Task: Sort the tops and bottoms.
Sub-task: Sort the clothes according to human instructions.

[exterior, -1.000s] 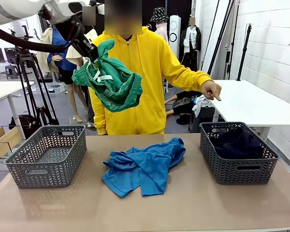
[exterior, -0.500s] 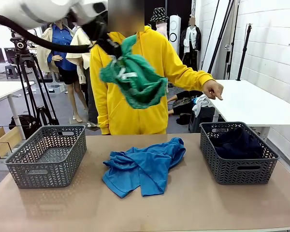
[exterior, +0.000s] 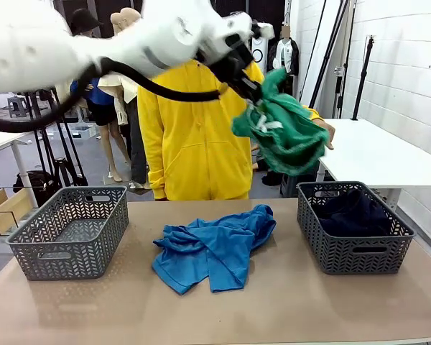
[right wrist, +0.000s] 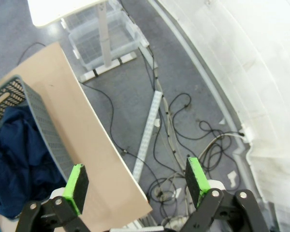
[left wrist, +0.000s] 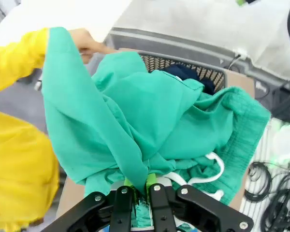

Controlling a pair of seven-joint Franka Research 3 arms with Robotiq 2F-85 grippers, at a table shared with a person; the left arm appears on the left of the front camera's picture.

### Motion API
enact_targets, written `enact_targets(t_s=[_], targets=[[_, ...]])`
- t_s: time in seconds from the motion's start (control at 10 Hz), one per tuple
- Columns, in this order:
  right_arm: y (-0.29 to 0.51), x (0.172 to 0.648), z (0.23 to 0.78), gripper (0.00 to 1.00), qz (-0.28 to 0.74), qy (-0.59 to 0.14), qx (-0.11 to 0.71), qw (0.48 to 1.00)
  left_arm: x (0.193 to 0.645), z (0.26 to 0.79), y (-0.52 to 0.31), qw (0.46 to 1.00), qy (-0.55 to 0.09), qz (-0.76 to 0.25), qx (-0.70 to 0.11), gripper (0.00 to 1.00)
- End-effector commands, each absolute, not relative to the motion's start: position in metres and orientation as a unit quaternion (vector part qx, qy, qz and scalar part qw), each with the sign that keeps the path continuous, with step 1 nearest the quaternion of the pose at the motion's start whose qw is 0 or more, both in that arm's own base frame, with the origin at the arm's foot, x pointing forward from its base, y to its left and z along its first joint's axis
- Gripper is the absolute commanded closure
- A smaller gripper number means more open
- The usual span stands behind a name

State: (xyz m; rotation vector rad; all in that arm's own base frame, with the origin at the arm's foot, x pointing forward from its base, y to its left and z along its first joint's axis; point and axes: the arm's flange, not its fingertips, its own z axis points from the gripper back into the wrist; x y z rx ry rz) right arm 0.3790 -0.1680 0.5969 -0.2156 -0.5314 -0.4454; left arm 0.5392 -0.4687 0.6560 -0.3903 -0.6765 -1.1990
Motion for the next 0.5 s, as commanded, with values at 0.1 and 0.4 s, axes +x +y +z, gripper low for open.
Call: enact_targets(t_s=[0.1, 0.4], targets=[[-0.168, 0.380, 0.596, 0.00, -0.217, -0.259, -0.106, 0.935, 0.584, 0.664, -0.559, 0.720, -0.316, -0.594, -0.170, 1.00], [-0.168, 0.380, 0.596, 0.00, -0.217, -0.259, -0.106, 0.935, 0.602, 0.632, -0.616, 0.736, -0.322, -0.569, -0.174, 1.00]])
